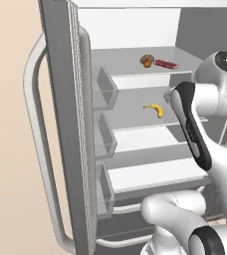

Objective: Open the fridge, remove the banana, mushroom, and steak, and place them on any counter.

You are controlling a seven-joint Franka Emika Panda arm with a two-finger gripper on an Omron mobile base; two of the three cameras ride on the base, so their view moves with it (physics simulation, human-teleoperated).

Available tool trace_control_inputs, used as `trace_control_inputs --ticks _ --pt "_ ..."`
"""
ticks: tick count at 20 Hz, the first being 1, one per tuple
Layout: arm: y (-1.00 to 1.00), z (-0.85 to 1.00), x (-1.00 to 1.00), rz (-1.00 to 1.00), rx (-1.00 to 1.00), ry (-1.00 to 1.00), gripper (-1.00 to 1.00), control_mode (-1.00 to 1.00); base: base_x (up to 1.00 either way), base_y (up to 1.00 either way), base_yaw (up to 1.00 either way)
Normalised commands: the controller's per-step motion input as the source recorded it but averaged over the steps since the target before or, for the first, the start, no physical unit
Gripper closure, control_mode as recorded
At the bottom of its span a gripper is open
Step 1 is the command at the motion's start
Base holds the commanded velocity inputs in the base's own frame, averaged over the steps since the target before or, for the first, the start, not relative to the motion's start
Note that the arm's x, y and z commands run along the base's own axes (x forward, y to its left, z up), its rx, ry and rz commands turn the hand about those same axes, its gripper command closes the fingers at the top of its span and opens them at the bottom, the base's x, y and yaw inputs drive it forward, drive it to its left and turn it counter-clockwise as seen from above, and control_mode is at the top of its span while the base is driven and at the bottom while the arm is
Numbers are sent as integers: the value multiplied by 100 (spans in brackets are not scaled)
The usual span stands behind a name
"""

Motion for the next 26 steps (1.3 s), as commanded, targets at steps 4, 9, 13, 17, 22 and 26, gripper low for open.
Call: trace_control_inputs --ticks 4,9,13,17,22,26 --pt "-2 -52 43 0 4 3 -100 -100 0 0 0" --pt "-6 -43 60 -1 10 11 -100 -100 0 0 0" --pt "-13 -41 64 -5 10 13 -100 -100 0 0 0" --pt "-16 -43 59 -8 7 14 -100 -100 0 0 0" --pt "-12 -53 65 -10 1 8 -100 -100 0 0 0" --pt "-15 -56 62 -8 0 2 -100 -100 0 0 0"
